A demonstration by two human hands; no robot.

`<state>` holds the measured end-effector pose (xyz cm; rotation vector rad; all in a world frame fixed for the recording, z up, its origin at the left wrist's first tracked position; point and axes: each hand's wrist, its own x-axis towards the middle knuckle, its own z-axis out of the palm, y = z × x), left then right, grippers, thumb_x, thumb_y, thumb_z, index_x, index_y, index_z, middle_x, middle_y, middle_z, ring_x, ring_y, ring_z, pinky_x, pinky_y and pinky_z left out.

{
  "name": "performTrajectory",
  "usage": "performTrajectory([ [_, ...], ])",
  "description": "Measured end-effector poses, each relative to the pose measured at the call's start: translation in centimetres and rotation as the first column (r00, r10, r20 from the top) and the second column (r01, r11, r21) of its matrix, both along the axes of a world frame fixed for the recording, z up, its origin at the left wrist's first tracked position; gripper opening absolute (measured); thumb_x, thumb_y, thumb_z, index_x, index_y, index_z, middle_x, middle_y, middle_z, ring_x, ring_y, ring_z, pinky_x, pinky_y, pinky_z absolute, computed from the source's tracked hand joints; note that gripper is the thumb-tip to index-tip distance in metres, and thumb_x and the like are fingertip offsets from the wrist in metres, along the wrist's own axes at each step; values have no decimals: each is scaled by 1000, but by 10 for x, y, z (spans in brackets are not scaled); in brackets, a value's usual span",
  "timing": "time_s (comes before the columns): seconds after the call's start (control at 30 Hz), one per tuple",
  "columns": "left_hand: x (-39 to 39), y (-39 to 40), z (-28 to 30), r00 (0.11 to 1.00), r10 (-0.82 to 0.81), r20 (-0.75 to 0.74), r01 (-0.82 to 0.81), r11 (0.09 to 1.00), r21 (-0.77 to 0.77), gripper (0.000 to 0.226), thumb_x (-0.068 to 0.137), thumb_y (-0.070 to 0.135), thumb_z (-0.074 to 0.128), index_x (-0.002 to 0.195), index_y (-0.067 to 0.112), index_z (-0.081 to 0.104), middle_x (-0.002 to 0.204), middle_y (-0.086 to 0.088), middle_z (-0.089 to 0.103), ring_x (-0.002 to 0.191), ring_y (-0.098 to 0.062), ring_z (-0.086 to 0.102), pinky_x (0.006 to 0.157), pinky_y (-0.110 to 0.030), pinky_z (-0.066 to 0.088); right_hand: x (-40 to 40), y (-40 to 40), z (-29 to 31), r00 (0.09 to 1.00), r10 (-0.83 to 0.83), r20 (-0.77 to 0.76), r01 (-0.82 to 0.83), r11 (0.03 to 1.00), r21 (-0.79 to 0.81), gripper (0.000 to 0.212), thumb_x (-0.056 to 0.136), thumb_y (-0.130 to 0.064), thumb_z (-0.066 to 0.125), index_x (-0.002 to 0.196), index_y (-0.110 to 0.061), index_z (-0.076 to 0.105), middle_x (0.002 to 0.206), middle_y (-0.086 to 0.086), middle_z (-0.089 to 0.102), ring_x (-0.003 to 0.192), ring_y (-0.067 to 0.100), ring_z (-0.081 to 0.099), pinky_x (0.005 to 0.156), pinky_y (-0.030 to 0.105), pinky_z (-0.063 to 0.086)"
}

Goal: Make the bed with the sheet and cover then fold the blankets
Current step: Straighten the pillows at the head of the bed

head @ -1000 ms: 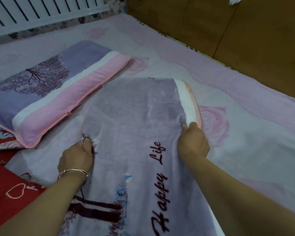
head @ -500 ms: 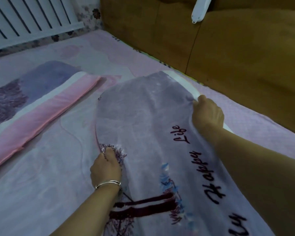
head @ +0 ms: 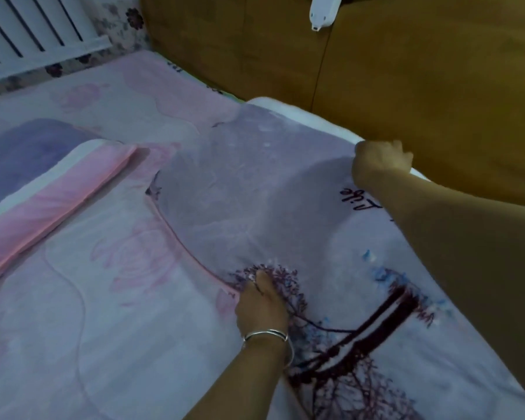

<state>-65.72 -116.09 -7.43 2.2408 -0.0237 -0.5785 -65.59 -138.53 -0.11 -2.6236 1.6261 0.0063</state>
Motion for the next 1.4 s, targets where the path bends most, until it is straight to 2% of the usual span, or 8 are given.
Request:
performTrajectory([
  [0.13,2,-21,-2,995,-92,-38,92,996,-4,49,102,29,26,119,-6,55,130,-27,53,122,-37,49,95,-33,36,-11,21,-57,989,29,-142,15,953,303,48,102,-40,20,149,-37,12,160,2,-2,146,38,-11,106,74,1],
  [0.23,6,-14,-6,989,-145,-29,144,989,-16,47,102,27,28,116,-6,58,129,-26,55,121,-34,49,94,-29,35,-8,20,-75,989,43,-139,1,952,305,53,101,-48,15,150,-38,1,160,0,-14,144,40,-19,103,76,-6],
  [0.57,10,-4,-10,968,-221,-122,228,973,44,45,102,28,30,115,-4,58,127,-22,58,120,-29,52,89,-23,26,2,23,-84,986,61,-158,-20,969,248,54,100,-46,15,151,-31,3,160,4,-12,144,41,-17,107,72,-6],
  [0.7,16,-1,-15,934,-292,-205,306,951,43,42,101,24,32,115,-9,54,122,-26,59,114,-35,56,96,-34,45,11,49,-86,990,126,-62,-106,959,263,57,102,-41,16,153,-22,-1,160,4,-13,145,37,-16,111,67,-4],
  [0.87,9,29,-12,914,-384,-131,393,918,51,31,91,26,53,64,14,44,83,-19,63,99,-35,62,73,-31,45,14,95,-86,972,232,-29,-219,947,235,53,102,-38,17,151,-20,6,159,4,-6,146,34,-10,113,63,0],
  [0.97,7,64,-8,913,-385,-134,398,913,90,10,87,22,55,91,13,54,103,-17,65,100,-33,62,75,-29,46,8,124,-90,954,294,-61,-277,940,197,51,102,-38,18,149,-20,11,157,6,3,145,33,0,112,61,7],
  [1.03,8,96,-5,917,-377,-133,393,911,122,26,89,21,53,114,15,50,112,-15,63,103,-33,61,81,-29,47,0,144,-89,943,324,-78,-307,935,175,49,101,-36,21,147,-18,15,154,7,10,143,33,7,111,58,11],
  [1.4,45,217,15,965,-262,21,255,954,159,30,91,15,46,120,11,48,117,-11,59,107,-30,57,97,-37,45,-9,266,-57,896,437,-75,-396,865,308,55,99,-35,31,150,-21,14,158,2,10,147,28,4,116,54,12],
])
